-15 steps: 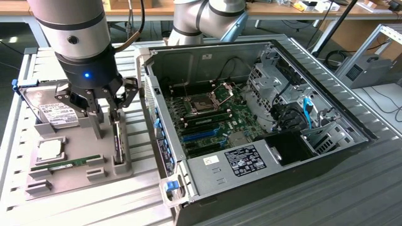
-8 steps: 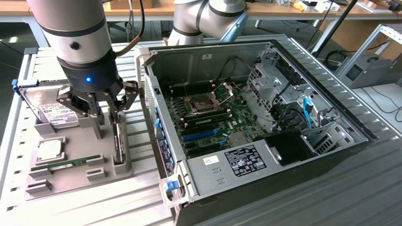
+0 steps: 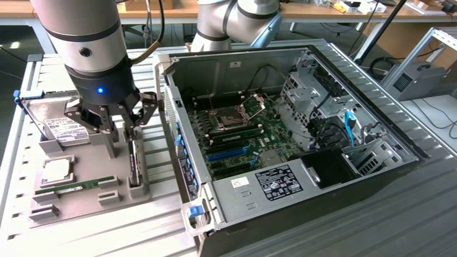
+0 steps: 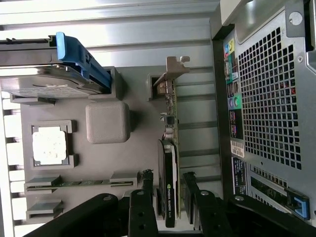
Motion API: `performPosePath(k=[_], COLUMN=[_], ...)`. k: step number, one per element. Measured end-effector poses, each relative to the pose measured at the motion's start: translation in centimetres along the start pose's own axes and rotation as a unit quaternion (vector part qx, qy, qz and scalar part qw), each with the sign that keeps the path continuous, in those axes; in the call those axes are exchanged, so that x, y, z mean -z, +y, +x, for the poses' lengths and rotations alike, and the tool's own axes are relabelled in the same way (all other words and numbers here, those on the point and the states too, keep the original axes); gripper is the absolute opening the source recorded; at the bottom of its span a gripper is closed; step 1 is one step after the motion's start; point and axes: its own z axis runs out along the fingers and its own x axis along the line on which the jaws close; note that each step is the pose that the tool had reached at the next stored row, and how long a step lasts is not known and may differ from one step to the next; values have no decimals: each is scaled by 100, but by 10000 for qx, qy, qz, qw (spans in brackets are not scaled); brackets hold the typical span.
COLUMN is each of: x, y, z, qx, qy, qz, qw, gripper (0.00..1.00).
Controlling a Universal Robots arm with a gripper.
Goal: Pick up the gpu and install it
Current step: 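Pick up the gpu and move the gpu toward the slot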
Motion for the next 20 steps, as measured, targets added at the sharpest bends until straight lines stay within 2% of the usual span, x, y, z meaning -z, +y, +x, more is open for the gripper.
performPosePath(k=[1,2,4,5,6,8,12,20], x=[0,0,0,0,-1,-26,-155,-328], y=[0,0,0,0,0,-1,-8,-17], z=[0,0,0,0,0,1,5,10], qx=[0,0,0,0,0,0,0,0], qy=[0,0,0,0,0,-1,0,0], qz=[0,0,0,0,0,-3,-4,-3], qw=[10000,10000,10000,10000,10000,10000,10000,10000], gripper=[43,43,55,55,62,62,62,62])
